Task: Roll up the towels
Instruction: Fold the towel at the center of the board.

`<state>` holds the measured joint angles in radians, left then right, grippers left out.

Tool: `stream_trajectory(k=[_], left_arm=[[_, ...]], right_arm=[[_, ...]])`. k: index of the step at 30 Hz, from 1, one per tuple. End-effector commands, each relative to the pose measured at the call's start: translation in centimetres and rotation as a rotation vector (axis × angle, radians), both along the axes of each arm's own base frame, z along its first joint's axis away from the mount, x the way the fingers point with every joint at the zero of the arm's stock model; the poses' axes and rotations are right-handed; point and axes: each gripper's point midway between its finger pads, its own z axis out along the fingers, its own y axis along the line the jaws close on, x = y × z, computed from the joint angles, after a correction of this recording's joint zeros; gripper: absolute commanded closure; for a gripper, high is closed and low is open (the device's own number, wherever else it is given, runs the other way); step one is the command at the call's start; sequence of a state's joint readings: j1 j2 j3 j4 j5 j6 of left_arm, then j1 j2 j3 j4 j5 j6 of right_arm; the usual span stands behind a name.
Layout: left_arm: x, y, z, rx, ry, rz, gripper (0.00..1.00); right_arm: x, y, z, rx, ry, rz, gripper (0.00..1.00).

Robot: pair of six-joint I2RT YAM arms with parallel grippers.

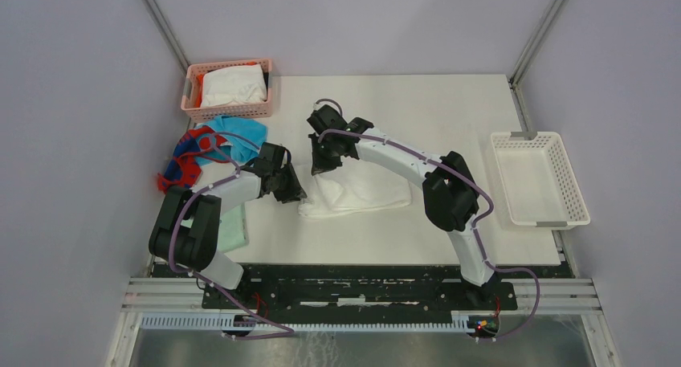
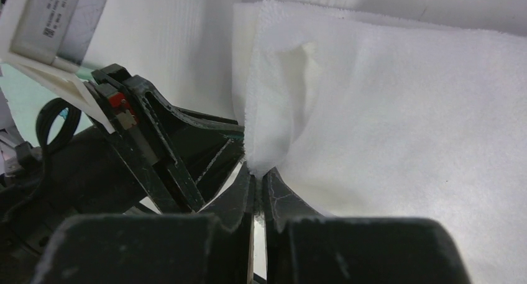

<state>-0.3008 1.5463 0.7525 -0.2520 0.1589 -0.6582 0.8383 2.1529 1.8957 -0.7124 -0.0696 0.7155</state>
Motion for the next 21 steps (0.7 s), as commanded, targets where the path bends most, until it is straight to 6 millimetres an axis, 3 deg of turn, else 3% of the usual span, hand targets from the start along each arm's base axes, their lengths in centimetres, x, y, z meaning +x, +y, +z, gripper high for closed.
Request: stream_trajectory(k=[1,7,13,16,21], left_arm=[[-0.2,0.2,-0.1,0.023,0.008,0.010,0.69],[-0.2,0.2,-0.1,0.024,0.006,0.010,0.69],[-0.2,0.8,0.2,0.053,-0.002,0.026,0.67],[-0.2,1.6,0.7,0.088,-0.011,0.047,0.63],[-0.5,3.1,2.0,0.151,-0.044,0.088,0.56]], right_arm=[[0.7,2.2,2.0,0.102,-0.042,-0.016,0.90],[0.8,2.4,0.4,0.097,-0.018,-0.033,0.88],[-0.2,2.2,-1.4,0.077,0.029,-0.006,0.78],[-1.1,2.1,-0.8,0.090,0.042,0.038,0.68],[-2.4,0.5,2.5,0.115,-0.016,0.108,0.51]])
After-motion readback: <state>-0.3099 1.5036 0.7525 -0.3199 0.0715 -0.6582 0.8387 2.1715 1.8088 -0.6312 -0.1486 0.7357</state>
